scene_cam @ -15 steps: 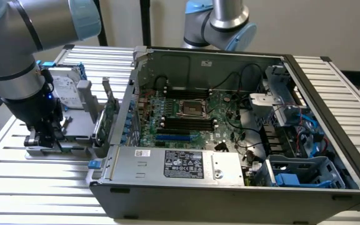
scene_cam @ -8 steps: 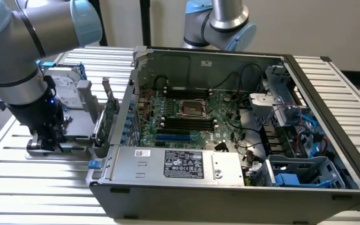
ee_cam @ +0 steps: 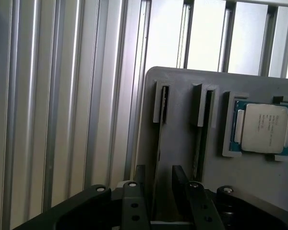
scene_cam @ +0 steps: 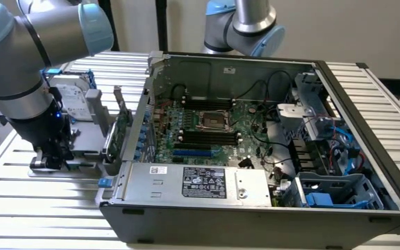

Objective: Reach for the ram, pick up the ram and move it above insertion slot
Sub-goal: 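Pick up the ram and move it above insertion slot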

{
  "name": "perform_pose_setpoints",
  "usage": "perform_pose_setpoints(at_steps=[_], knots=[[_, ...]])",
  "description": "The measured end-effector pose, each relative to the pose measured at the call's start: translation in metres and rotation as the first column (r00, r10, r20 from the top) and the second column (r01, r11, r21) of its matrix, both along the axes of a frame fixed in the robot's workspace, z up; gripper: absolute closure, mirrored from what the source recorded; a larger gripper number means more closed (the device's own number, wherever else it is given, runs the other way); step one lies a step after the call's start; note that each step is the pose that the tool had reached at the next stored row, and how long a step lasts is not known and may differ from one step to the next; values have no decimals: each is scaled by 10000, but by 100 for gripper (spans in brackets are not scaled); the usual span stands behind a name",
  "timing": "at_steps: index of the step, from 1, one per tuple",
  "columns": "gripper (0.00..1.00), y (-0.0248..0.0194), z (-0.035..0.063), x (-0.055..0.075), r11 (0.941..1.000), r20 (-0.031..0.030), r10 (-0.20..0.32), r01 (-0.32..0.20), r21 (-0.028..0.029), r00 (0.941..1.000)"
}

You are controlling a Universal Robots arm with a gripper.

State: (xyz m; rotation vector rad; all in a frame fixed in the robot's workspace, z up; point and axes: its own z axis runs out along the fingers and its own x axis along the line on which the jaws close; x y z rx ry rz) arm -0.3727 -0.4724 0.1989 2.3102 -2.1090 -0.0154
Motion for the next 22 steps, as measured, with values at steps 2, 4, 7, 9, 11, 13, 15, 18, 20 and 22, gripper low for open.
perform_pose_setpoints(at_steps=[2, 4, 7, 9, 11, 13, 15, 18, 20, 22], knots=[[64, -3, -11, -1, 10000, -4, 0, 0, -1, 10000], [64, -5, -20, -2, 10000, -10, 0, 0, -2, 10000], [72, -5, -28, -1, 10000, -15, 0, 0, -3, 10000], [78, -5, -33, -1, 10000, -18, 0, 0, -5, 10000], [86, -5, -36, -1, 10000, -26, 0, 0, -2, 10000], [86, -5, -37, -1, 10000, -38, 0, 0, -2, 10000], [86, -5, -37, -1, 10000, -57, -9, 9, -1, 10000], [86, -5, -38, 0, 10000, -78, -66, 66, -1, 9999], [86, -5, -38, 1, 10000, -84, -90, 90, -1, 9999], [86, -5, -38, 1, 10000, -84, -92, 92, -1, 9999]])
